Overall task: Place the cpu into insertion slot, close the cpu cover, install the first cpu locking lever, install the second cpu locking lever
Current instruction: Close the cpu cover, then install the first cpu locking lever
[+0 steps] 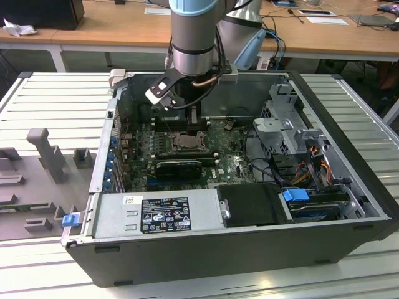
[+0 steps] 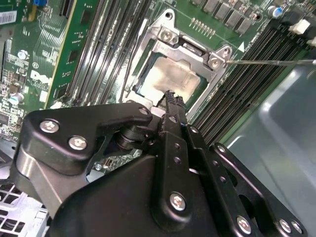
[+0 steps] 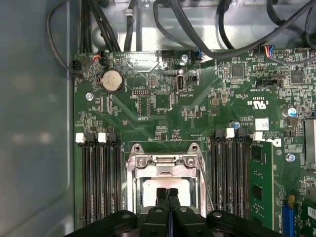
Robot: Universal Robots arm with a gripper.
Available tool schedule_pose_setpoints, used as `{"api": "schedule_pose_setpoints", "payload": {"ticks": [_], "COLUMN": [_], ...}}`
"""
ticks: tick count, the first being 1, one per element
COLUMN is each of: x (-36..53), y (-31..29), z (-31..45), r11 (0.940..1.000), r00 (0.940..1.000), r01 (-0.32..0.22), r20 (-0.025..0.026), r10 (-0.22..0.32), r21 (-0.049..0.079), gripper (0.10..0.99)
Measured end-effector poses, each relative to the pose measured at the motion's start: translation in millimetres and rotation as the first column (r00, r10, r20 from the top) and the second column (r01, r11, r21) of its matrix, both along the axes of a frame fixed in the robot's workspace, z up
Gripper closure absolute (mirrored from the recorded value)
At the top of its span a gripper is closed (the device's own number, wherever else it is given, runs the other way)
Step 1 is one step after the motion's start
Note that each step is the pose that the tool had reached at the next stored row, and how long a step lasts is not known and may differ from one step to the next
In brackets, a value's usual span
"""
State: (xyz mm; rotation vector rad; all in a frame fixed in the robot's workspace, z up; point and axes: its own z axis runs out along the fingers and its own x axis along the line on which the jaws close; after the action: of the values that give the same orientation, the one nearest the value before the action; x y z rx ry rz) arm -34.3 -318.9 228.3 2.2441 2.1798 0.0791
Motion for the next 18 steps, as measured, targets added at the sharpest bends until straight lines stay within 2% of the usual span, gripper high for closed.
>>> {"api": "schedule_pose_setpoints", "payload": {"ticks": [4,11,17,18], "x": [-4.1,-4.2,-4.2,-4.2], "y": [0.0,0.0,0.0,0.0], "z": [-0.2,3.5,9.9,12.8], "r11": [1.0000,1.0000,1.0000,1.0000], "r00": [1.0000,1.0000,1.0000,1.0000], "r01": [0.000,0.000,0.000,0.000], "r20": [0.0000,-0.0001,-0.0001,-0.0001], "r10": [0.000,0.000,0.000,0.000], "r21": [0.001,0.001,0.001,0.001], "gripper": [0.980,0.980,0.980,0.980]}}
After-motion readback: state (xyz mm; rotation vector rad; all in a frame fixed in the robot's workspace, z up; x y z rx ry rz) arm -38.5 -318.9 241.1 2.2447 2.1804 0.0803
